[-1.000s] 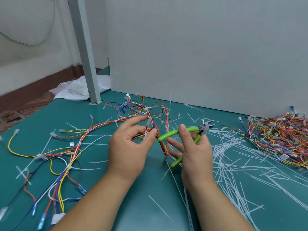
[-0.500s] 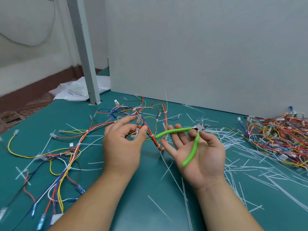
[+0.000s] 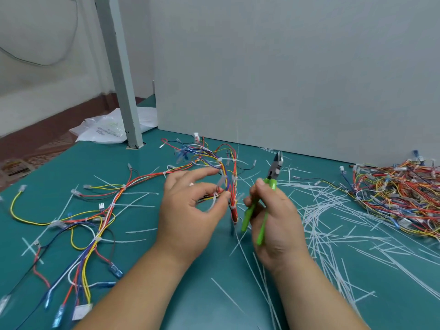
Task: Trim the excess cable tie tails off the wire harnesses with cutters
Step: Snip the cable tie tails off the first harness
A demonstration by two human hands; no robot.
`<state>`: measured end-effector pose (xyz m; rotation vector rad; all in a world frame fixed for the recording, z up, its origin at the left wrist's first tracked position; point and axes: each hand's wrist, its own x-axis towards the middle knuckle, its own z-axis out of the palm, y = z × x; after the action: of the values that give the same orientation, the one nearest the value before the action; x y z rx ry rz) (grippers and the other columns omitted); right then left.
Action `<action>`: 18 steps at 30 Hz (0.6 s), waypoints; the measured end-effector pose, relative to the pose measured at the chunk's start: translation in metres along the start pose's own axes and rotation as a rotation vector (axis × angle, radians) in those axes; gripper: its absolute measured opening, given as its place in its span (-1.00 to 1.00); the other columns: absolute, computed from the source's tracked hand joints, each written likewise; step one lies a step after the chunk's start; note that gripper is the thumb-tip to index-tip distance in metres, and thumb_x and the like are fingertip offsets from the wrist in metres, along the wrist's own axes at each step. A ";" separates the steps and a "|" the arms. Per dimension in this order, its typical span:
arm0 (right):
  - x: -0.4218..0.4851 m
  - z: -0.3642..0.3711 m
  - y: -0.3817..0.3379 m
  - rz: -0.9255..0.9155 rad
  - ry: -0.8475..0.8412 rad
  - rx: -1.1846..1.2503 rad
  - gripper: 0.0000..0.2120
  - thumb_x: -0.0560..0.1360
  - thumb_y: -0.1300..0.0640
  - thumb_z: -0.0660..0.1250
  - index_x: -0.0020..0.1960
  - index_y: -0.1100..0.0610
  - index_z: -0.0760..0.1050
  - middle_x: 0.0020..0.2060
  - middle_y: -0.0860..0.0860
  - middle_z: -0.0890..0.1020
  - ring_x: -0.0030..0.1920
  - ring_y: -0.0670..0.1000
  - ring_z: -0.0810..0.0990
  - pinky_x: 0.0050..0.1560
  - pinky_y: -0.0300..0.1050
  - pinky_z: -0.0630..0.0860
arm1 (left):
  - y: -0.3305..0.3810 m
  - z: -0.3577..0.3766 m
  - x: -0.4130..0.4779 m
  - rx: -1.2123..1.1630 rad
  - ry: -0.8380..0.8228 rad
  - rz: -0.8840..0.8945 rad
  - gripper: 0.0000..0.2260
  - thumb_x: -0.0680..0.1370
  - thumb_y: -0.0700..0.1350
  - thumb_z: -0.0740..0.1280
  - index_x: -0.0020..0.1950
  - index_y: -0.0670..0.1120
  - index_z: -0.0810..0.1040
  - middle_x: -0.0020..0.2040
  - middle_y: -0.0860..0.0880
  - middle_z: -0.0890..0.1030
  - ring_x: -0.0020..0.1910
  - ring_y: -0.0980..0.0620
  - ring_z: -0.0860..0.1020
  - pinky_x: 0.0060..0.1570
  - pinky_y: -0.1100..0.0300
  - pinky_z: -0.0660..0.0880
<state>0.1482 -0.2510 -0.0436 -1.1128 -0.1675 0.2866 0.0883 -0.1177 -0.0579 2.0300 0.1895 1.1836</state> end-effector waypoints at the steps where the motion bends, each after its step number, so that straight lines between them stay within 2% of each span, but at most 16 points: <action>1: -0.002 0.001 0.001 0.002 -0.001 -0.023 -0.85 0.43 -0.03 0.50 -0.21 0.04 0.72 -0.34 0.00 0.53 -0.34 -0.06 0.50 -0.32 -0.21 0.47 | 0.002 0.001 -0.001 -0.020 -0.021 0.053 -0.95 0.45 -0.03 0.50 -0.20 0.03 0.71 0.13 0.17 0.66 0.16 -0.06 0.51 0.20 0.31 0.35; 2: -0.003 0.003 0.003 0.007 -0.011 -0.036 -0.85 0.44 -0.03 0.54 -0.15 0.05 0.75 -0.33 0.01 0.55 -0.33 -0.05 0.52 -0.30 -0.20 0.49 | 0.004 0.001 -0.002 -0.035 -0.045 0.112 -0.94 0.46 -0.02 0.50 -0.18 0.02 0.72 0.14 0.16 0.66 0.13 -0.08 0.52 0.20 0.29 0.36; 4: -0.005 0.004 0.006 0.020 -0.042 -0.027 -0.81 0.47 -0.05 0.48 -0.12 0.08 0.74 -0.31 0.06 0.61 -0.29 0.02 0.56 -0.26 -0.15 0.52 | 0.006 0.002 -0.003 -0.047 -0.094 0.221 -0.92 0.47 -0.03 0.50 -0.15 -0.02 0.74 0.17 0.13 0.66 0.07 -0.11 0.50 0.19 0.20 0.39; 7: -0.006 0.006 0.006 0.045 -0.049 0.002 -0.77 0.48 -0.09 0.42 -0.15 0.06 0.71 -0.31 0.13 0.52 -0.30 0.06 0.49 -0.31 -0.12 0.46 | 0.008 0.002 -0.004 -0.052 -0.153 0.299 -0.95 0.47 -0.04 0.51 -0.11 0.01 0.74 0.20 0.14 0.66 0.04 -0.14 0.48 0.17 0.12 0.42; 10: -0.005 0.004 0.004 0.059 -0.045 0.098 -0.76 0.39 -0.12 0.46 -0.16 0.06 0.69 -0.37 0.05 0.47 -0.41 0.00 0.47 -0.36 -0.11 0.46 | 0.008 0.001 -0.004 -0.050 -0.212 0.321 -0.96 0.47 -0.08 0.54 -0.09 0.03 0.75 0.19 0.15 0.67 0.02 -0.11 0.47 0.12 0.16 0.42; 13: -0.004 0.004 0.003 0.044 -0.043 0.182 -0.85 0.43 0.01 0.48 -0.11 0.09 0.67 -0.34 0.04 0.49 -0.41 0.00 0.47 -0.37 -0.12 0.52 | 0.009 0.002 -0.006 -0.046 -0.234 0.284 -0.94 0.45 -0.09 0.56 -0.10 0.03 0.76 0.16 0.13 0.68 0.03 -0.11 0.49 0.12 0.14 0.44; 16: -0.005 0.005 0.001 0.043 -0.014 0.161 -0.95 0.51 0.16 0.44 -0.07 0.11 0.68 -0.28 0.07 0.58 -0.39 0.01 0.53 -0.38 -0.14 0.55 | 0.012 0.001 -0.009 -0.045 -0.248 0.158 -0.93 0.42 0.00 0.53 -0.13 0.05 0.73 0.08 0.14 0.65 0.07 -0.03 0.53 0.13 0.21 0.44; 18: -0.004 0.004 0.001 0.025 0.015 0.136 -0.89 0.56 0.23 0.40 -0.09 0.11 0.68 -0.24 0.09 0.61 -0.39 0.01 0.55 -0.43 -0.16 0.53 | 0.012 0.001 -0.010 -0.049 -0.297 0.061 -0.81 0.41 0.09 0.46 -0.06 0.05 0.73 0.03 0.15 0.60 0.09 0.05 0.55 0.13 0.27 0.44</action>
<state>0.1426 -0.2481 -0.0429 -0.9826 -0.1192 0.3081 0.0802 -0.1317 -0.0568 2.1509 -0.0476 0.8987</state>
